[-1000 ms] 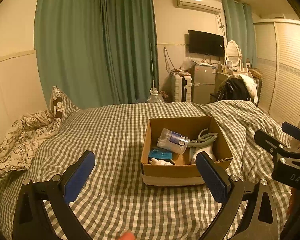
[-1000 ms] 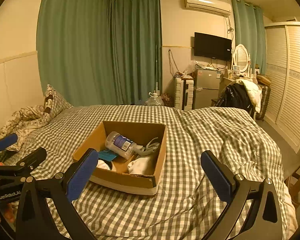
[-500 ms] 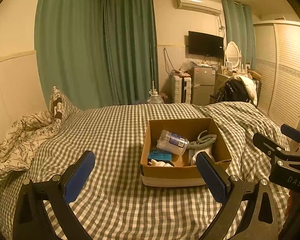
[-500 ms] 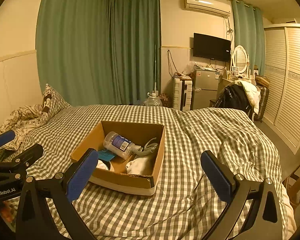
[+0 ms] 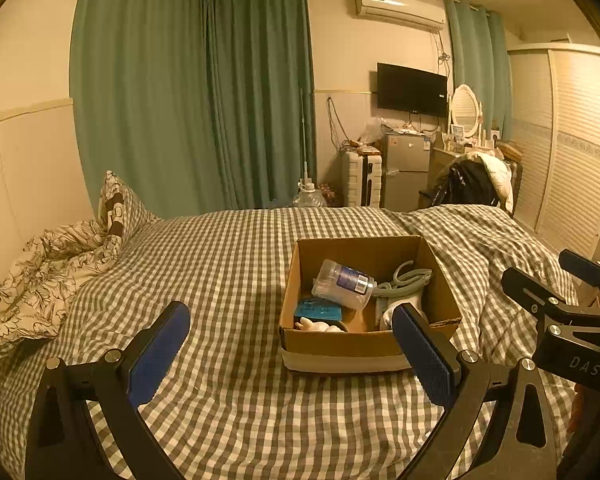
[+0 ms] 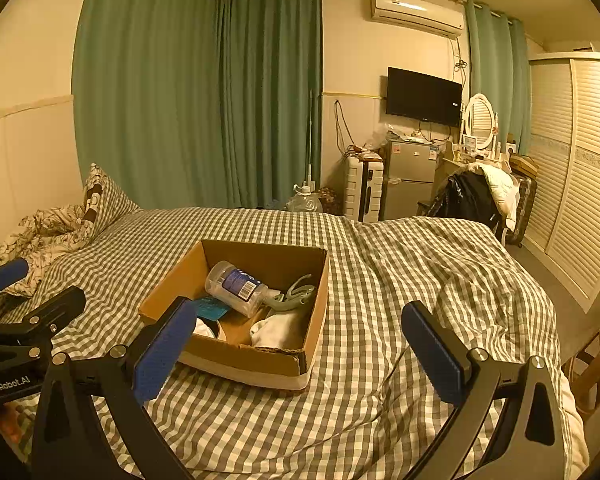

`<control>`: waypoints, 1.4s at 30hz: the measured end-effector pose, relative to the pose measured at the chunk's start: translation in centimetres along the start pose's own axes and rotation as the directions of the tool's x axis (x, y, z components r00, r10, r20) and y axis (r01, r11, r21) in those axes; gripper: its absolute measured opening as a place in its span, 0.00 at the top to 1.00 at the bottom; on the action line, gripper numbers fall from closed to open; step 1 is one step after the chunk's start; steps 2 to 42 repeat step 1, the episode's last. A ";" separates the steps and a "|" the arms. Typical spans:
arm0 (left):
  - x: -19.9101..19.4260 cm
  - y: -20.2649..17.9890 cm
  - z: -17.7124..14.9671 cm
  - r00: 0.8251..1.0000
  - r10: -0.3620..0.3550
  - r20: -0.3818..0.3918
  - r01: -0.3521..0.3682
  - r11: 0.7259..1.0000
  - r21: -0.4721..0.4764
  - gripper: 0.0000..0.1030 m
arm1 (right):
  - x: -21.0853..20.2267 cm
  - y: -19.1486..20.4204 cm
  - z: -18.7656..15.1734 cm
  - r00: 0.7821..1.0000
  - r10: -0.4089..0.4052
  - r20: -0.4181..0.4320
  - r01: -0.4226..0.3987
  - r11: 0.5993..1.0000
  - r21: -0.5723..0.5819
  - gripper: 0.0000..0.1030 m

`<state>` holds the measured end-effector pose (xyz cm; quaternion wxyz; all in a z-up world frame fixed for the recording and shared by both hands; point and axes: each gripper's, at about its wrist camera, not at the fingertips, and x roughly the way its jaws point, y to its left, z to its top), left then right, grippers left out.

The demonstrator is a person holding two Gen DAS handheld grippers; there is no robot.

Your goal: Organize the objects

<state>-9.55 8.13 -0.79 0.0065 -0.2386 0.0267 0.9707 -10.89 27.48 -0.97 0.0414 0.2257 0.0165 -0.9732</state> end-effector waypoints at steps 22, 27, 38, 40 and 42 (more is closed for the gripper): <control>0.0 0.0 0.0 1.000 0.002 0.000 -0.002 1.000 0.001 0.00 | 0.0 0.0 0.0 1.000 0.000 0.000 0.000 1.000 0.000 0.00; 0.0 0.0 0.0 1.000 0.002 0.000 -0.002 1.000 0.001 0.00 | 0.0 0.0 0.0 1.000 0.000 0.000 0.000 1.000 0.000 0.00; 0.0 0.0 0.0 1.000 0.002 0.000 -0.002 1.000 0.001 0.00 | 0.0 0.0 0.0 1.000 0.000 0.000 0.000 1.000 0.000 0.00; 0.0 0.0 0.0 1.000 0.002 0.000 -0.002 1.000 0.001 0.00 | 0.0 0.0 0.0 1.000 0.000 0.000 0.000 1.000 0.000 0.00; 0.0 0.0 0.0 1.000 0.002 0.000 -0.002 1.000 0.001 0.00 | 0.0 0.0 0.0 1.000 0.000 0.000 0.000 1.000 0.000 0.00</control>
